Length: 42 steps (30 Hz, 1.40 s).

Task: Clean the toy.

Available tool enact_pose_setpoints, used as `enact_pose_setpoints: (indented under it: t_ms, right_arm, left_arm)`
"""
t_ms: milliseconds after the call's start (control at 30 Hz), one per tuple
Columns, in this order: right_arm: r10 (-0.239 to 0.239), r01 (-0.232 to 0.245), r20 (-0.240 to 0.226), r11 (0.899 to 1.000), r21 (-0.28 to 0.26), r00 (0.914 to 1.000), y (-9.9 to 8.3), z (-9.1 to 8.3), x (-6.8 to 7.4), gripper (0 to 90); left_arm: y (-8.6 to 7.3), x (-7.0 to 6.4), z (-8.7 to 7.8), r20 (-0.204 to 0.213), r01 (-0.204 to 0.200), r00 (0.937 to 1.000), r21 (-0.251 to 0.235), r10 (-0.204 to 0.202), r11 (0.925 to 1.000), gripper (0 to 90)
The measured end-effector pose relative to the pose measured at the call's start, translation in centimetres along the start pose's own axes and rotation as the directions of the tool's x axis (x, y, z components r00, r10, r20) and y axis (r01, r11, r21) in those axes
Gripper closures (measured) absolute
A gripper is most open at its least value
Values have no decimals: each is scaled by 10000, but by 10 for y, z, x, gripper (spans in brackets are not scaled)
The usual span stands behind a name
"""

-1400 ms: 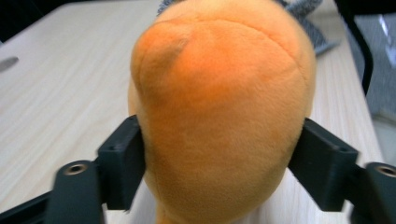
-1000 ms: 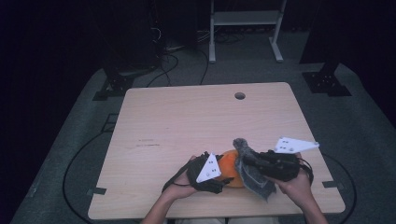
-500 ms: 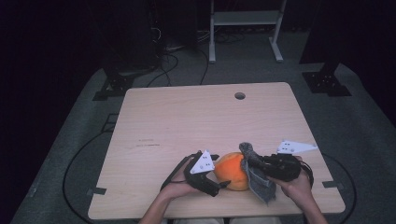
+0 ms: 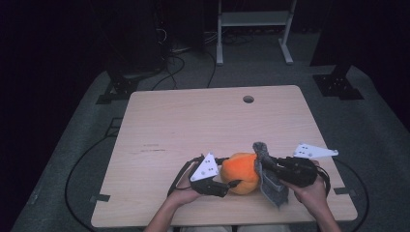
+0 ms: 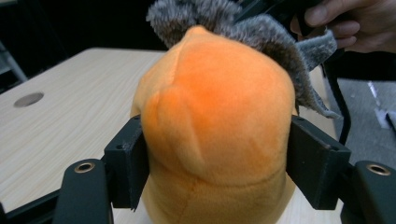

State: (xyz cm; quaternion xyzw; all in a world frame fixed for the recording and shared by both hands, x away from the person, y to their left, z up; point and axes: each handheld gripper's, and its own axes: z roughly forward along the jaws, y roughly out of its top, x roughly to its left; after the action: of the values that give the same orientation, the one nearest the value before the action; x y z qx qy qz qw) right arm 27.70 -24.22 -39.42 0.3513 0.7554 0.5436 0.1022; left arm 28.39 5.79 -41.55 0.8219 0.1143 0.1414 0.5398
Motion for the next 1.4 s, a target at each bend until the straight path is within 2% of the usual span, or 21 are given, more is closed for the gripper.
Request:
enact_pose_setpoints:
  t_ms: [33, 167, 233, 267, 300, 333, 367, 467, 533, 600, 633, 733, 767, 800, 833, 900, 1000, 1033, 1200, 1300, 1400]
  right_arm:
    - [115, -124, 203, 9989, 450, 9997, -8, 12, -3, 753]
    - [184, -193, 143, 9978, 628, 9997, -13, 18, -4, 763]
    - [-382, 374, 136, 9976, 587, 9992, -5, 12, 8, 766]
    - [-382, 374, 136, 9976, 587, 9992, -5, 12, 8, 766]
    - [-900, 899, -9, 9937, 668, 9959, 0, 14, 21, 765]
    - [-900, 899, -9, 9937, 668, 9959, 0, 14, 21, 765]
    - [-1363, 1359, -12, 9876, 786, 9907, 3, 17, 28, 764]
    - [-1220, 1228, -155, 9899, 706, 9924, 3, 17, 24, 763]
    - [-1031, 1025, 65, 9927, 627, 9946, -1, 16, 15, 758]
    - [-750, 736, 243, 9959, 533, 9969, -7, 14, 4, 757]
    - [-656, 638, 317, 9965, 546, 9973, -9, 13, 2, 758]
    - [-748, 720, 437, 9955, 618, 9962, -8, 12, 6, 768]
    - [-1094, 1076, 255, 9921, 643, 9937, -2, 11, 17, 770]
    - [-1094, 1076, 255, 9921, 643, 9937, -2, 11, 17, 770]
    - [-1620, 1632, -245, 9846, 625, 9865, 6, 13, 33, 769]
    - [-2163, 2174, -213, 9725, 833, 9761, 13, 15, 42, 765]
    - [-2156, 2156, -99, 9723, 899, 9764, 13, 14, 39, 761]
    - [-1743, 1734, 40, 9815, 813, 9847, 9, 11, 27, 760]
    - [-1052, 1018, 315, 9903, 941, 9940, 0, 4, 8, 757]
    - [-1206, 1175, 288, 9887, 927, 9923, 2, 6, 13, 758]
    - [-1341, 1327, 80, 9863, 978, 9909, 3, 7, 15, 759]
  left_arm:
    - [-8, 2, 5, -136, 129, 9998, 534, -122, 9985, 295]
    - [-10, 5, 5, -265, 686, 9974, 374, -676, 9969, 297]
    - [-8, 6, 9, -469, 980, 9942, 310, -965, 9947, 296]
    - [-8, 6, 9, -469, 980, 9942, 310, -965, 9947, 296]
    - [-6, 3, 12, -613, 915, 9941, 383, -891, 9951, 294]
    - [-6, 3, 12, -613, 915, 9941, 383, -891, 9951, 293]
    - [-6, 2, 12, -679, 883, 9940, 427, -853, 9952, 291]
    - [-8, 3, 10, -505, 857, 9952, 347, -839, 9957, 231]
    - [-10, 4, 10, -312, 777, 9966, 267, -768, 9966, 214]
    - [-11, 3, 14, -448, 740, 9963, 220, -730, 9970, 255]
    - [-10, 0, 17, -736, 586, 9957, 191, -570, 9981, 276]
    - [-9, -4, 22, -927, 532, 9944, 196, -512, 9984, 312]
    - [-9, -6, 23, -917, 492, 9947, 226, -469, 9985, 316]
    - [-9, -7, 24, -870, 458, 9952, 202, -439, 9987, 316]
    - [-9, -11, 26, -702, 261, 9972, 173, -248, 9995, 318]
    - [-9, -13, 24, -495, 10, 9988, 204, 1, 9998, 318]
    - [-10, -13, 22, -357, 24, 9994, 126, -19, 9999, 307]
    - [-11, -11, 21, -336, 98, 9994, 108, -94, 9999, 295]
    - [-9, -12, 25, -486, 91, 9988, 84, -87, 9999, 278]
    - [-9, -11, 25, -381, 8, 9993, 154, -3, 9999, 279]
    - [-10, -7, 21, -230, 18, 9997, 85, -16, 10000, 217]
